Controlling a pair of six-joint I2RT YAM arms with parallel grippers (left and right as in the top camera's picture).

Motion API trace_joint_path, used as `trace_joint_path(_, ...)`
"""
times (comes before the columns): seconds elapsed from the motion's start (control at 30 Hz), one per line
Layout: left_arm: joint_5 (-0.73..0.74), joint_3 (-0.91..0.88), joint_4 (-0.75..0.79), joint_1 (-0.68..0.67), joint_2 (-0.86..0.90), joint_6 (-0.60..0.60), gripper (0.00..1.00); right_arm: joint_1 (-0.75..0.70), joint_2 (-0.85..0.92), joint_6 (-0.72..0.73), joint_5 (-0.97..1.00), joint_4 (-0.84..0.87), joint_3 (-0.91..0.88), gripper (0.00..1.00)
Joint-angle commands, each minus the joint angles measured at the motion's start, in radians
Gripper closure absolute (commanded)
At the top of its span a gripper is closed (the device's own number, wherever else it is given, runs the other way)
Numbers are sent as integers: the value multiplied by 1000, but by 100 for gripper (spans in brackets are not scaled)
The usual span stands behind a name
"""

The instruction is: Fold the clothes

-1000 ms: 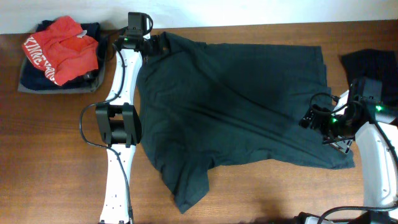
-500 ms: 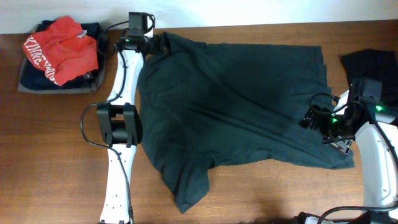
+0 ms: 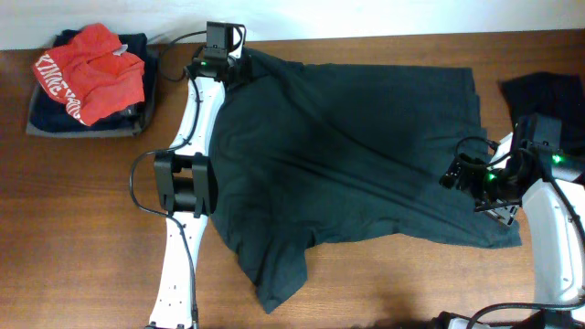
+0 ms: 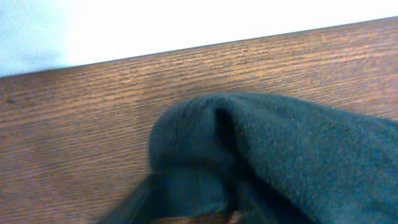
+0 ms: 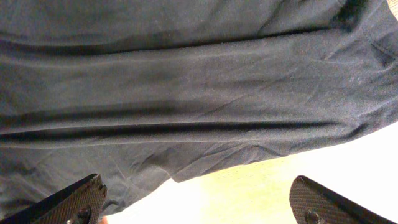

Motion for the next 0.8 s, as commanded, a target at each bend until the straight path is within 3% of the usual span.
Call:
trace_joint_path(0.0, -27, -8, 9, 3, 31, 10, 71, 9, 5, 4, 9, -6, 5, 1)
trace_joint_path(0.23, -48, -7, 50, 3, 31, 11, 94, 9, 5, 4, 9, -6, 5, 1)
trace_joint_path(0.77, -73, 225, 100, 12, 3, 13, 99, 9, 5, 4, 9, -2, 5, 1)
